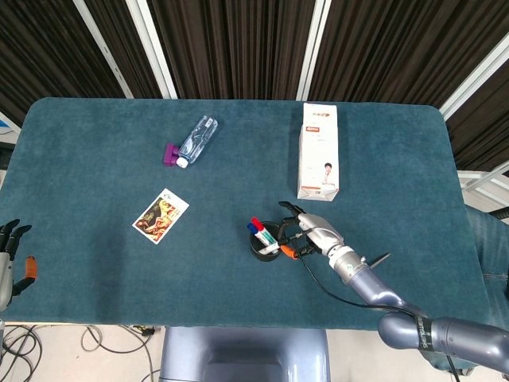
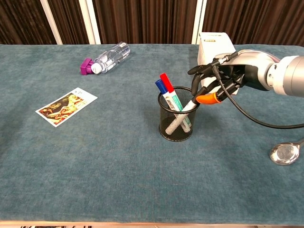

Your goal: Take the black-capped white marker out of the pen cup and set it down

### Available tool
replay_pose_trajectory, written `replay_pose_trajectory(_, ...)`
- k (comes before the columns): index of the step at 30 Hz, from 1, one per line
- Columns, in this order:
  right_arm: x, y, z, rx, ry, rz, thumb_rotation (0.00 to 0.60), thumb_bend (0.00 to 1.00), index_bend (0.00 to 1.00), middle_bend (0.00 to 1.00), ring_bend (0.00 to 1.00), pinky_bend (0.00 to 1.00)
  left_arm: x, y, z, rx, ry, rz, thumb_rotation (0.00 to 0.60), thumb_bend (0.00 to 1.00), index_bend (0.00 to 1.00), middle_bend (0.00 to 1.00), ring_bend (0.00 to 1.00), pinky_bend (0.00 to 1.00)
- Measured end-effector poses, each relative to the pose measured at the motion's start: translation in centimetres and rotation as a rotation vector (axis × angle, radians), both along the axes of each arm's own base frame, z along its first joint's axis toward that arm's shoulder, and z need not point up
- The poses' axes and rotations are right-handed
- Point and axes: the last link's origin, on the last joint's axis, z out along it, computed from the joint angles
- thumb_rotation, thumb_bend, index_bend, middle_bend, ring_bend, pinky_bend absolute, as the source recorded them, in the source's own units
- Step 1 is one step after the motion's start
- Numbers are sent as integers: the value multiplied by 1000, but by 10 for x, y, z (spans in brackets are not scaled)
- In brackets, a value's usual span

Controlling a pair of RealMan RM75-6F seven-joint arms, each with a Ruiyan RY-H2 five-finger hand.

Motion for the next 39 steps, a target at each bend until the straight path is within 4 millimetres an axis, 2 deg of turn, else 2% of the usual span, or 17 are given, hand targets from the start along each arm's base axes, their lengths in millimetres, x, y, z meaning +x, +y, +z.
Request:
replay_pose_trajectory(21, -4, -1, -1, 14, 18, -11, 600, 448, 519, 0, 0, 185, 0, 0, -1, -4, 0, 1, 600, 531, 175, 93, 90, 111)
replay_pose_trajectory(29, -4, -1, -1, 13, 19, -8, 600, 459, 578, 0, 0, 185, 0, 0, -1, -7, -1, 3, 600, 531, 175, 93, 90, 111)
replay_pose_trajectory(39, 3, -2, 11, -18, 6, 12, 600, 472, 605, 0, 0, 185, 0, -1, -1, -7, -4, 3, 600, 531, 175, 93, 90, 111)
